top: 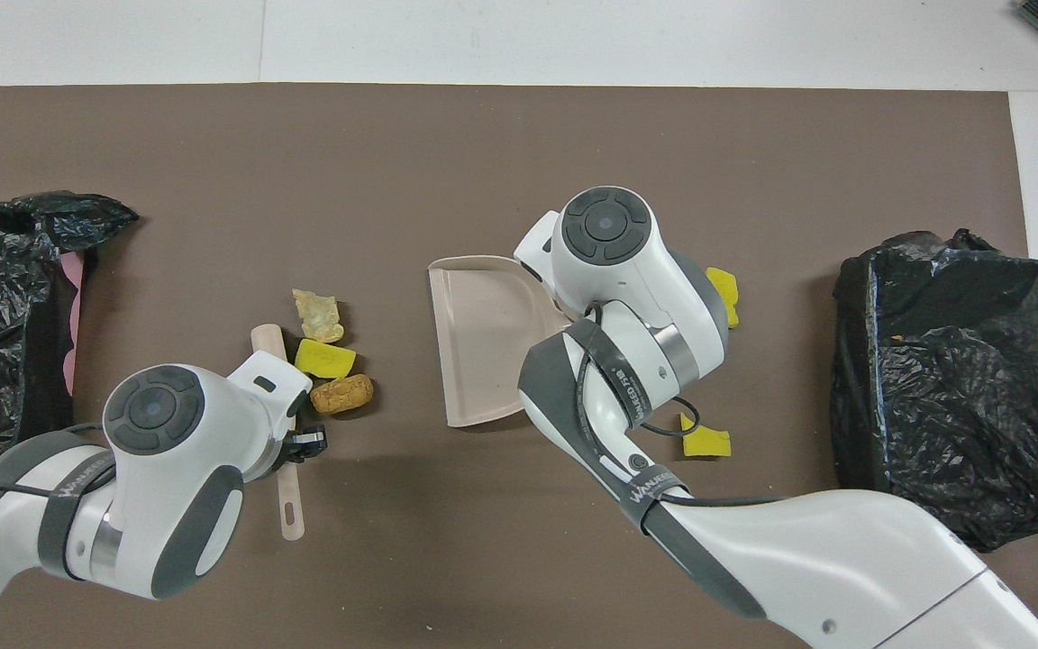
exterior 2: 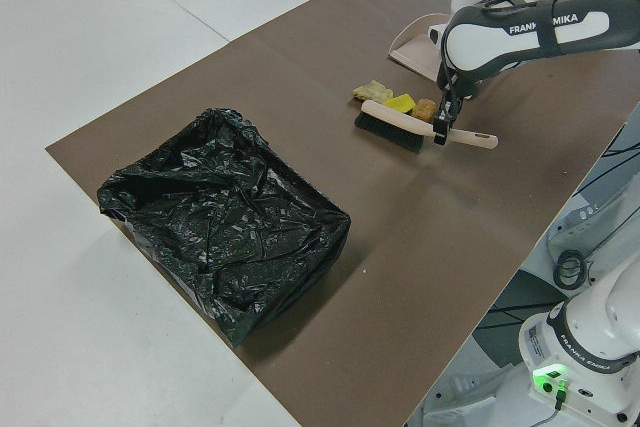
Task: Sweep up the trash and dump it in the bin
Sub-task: 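Push the pieces into the dustpan with the brush in the left gripper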
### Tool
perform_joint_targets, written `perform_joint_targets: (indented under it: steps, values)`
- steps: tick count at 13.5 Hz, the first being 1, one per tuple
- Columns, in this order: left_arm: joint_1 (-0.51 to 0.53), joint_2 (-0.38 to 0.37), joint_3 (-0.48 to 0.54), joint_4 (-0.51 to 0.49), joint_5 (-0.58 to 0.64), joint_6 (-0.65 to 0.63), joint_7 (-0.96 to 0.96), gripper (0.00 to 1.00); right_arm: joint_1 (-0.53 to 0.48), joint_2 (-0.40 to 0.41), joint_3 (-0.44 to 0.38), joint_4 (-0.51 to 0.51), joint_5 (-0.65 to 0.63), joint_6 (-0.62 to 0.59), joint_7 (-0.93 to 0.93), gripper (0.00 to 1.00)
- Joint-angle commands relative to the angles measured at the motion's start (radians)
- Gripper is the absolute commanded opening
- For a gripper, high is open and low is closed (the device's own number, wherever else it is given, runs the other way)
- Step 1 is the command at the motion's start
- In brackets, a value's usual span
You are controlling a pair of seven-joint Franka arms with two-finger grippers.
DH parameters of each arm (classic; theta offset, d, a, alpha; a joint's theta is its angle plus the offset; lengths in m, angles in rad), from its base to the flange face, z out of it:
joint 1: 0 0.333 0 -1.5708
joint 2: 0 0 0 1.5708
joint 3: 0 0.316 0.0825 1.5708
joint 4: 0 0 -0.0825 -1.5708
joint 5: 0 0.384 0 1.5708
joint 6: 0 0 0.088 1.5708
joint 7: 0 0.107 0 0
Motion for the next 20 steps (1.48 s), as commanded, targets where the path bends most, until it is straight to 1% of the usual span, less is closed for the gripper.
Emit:
perform_joint_targets:
  steps: [1,3,4,6,8,9,10,11,13,15,17,18,20]
  values:
    - [-0.097,0.003,0.008,-0.003,-0.076,0.088,-0.101,0.00,-0.011,-0.033,0.010,-0.043,-0.017,0.010,0.049,0.00]
    - [-0.187,0.106,0.010,0.066,-0.080,0.149,-0.220,0.00,-0.011,-0.033,0.010,-0.043,-0.016,0.010,0.071,0.00]
    - [-0.202,0.129,0.008,0.096,-0.084,0.168,-0.234,0.00,-0.011,-0.033,0.010,-0.043,-0.016,0.013,0.072,0.00]
    - [-0.254,0.141,0.006,0.123,-0.100,0.186,-0.232,0.00,-0.014,-0.033,0.010,-0.043,-0.016,0.012,0.072,0.00]
    - [-0.286,0.152,0.003,0.127,-0.132,0.284,-0.217,0.00,-0.015,-0.033,0.010,-0.043,-0.016,0.015,0.074,0.00]
    - [-0.301,0.172,0.003,0.153,-0.141,0.313,-0.217,0.00,-0.015,-0.033,0.010,-0.043,-0.016,0.010,0.075,0.00]
    - [-0.304,0.192,0.005,0.202,-0.172,0.312,-0.222,0.00,-0.015,-0.034,0.010,-0.045,-0.016,0.009,0.075,0.00]
    - [-0.301,0.197,0.005,0.231,-0.175,0.298,-0.225,0.00,-0.015,-0.034,0.010,-0.046,-0.016,0.010,0.077,0.00]
    - [-0.275,0.175,0.017,0.245,-0.175,0.234,-0.216,0.00,-0.026,-0.036,0.010,-0.052,-0.016,0.012,0.077,0.00]
    - [-0.197,0.175,0.017,0.281,-0.161,0.145,-0.216,0.00,-0.026,-0.036,0.010,-0.059,-0.016,0.012,0.077,0.00]
    - [-0.119,0.174,0.017,0.314,-0.096,0.058,-0.200,0.00,-0.026,-0.042,0.010,-0.063,-0.016,0.013,0.077,0.00]
    - [-0.081,0.177,0.017,0.336,-0.075,0.004,-0.162,0.00,-0.026,-0.042,0.010,-0.066,-0.016,0.015,0.077,0.00]
    - [-0.003,0.180,0.019,0.353,-0.075,-0.076,0.015,0.00,-0.028,-0.042,0.010,-0.066,-0.016,0.015,0.077,0.00]
